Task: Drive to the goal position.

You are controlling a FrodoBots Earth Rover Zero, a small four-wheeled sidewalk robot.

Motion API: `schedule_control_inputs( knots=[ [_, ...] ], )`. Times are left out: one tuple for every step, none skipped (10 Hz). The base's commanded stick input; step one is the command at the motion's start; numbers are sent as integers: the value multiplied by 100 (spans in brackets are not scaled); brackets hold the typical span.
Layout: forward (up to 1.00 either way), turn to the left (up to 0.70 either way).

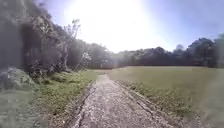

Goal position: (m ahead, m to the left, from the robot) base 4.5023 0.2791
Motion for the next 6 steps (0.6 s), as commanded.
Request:
schedule_control_inputs(
  knots=[
    [50, 0],
    [50, 0],
    [50, 0],
    [50, 0],
    [50, 0],
    [50, 0]
  ],
)
